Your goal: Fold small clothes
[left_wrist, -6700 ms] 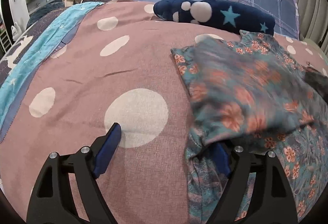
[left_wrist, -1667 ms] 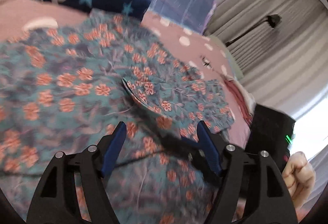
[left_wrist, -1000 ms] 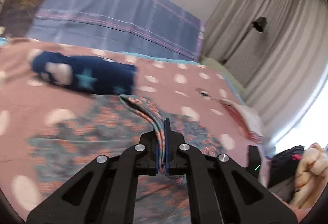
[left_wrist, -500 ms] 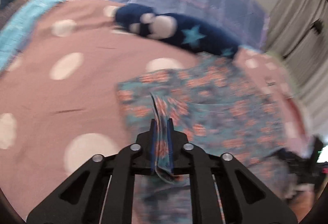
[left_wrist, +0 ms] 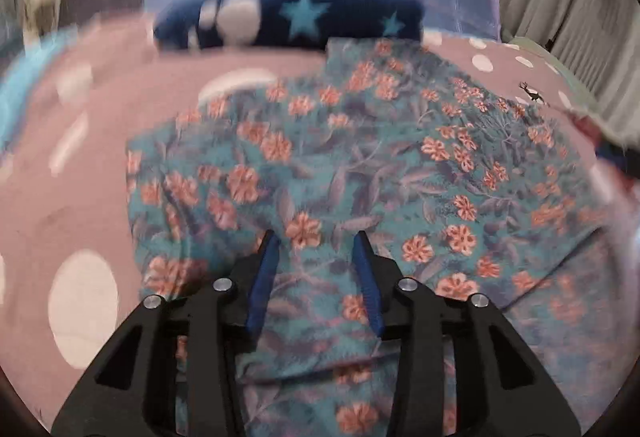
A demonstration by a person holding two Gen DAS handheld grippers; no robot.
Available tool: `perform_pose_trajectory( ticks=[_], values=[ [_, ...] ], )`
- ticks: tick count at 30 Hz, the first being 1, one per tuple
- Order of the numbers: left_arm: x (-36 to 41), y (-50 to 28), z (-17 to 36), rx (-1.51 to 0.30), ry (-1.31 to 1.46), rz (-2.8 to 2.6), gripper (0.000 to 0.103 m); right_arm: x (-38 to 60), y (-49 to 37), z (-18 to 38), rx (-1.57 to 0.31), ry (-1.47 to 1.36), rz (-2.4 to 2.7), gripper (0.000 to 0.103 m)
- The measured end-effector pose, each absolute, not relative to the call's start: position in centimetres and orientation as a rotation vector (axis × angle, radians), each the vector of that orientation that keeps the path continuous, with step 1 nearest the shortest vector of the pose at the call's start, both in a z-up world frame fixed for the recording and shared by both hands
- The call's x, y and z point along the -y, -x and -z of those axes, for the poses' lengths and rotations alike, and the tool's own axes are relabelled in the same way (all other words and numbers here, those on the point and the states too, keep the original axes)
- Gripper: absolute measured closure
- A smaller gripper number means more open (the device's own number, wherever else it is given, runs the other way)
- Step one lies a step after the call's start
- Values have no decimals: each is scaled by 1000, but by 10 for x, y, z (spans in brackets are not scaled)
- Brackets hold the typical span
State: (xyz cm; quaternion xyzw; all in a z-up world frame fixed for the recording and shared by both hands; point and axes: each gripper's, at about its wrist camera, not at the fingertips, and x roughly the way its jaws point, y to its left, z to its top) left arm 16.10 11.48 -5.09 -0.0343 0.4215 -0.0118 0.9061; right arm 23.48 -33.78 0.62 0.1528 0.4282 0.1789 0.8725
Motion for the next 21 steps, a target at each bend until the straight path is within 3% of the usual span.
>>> perform_pose_trajectory(
  ticks=[5,7,8,12,16,19,20,21],
  values=[
    [-110,-156,47,-863,20,-8,60,321,-294,22,-990,-433,-389,62],
    [-112,-153,46,-864,15,-10,60,314,-306,31,-1028,-449,-357,94],
    [-113,-153,46,-864,16,-9,60,311,-303,28,-1018,-423,-311,100],
    [-110,-157,48,-861,21,-9,60,313,-271,-8,-840,-283,-201,100],
    [-107,-157,49,-860,-1,-20,59,300,-282,10,-902,-112,-139,99],
    [-108,-156,48,-859,2,-21,59,305,-286,19,-891,-80,-86,91],
    [-108,-157,48,-859,4,-20,59,310,-282,16,-877,-108,-84,81],
    [-108,-157,48,-859,6,-19,59,318,-274,10,-859,-150,-97,78]
  ],
)
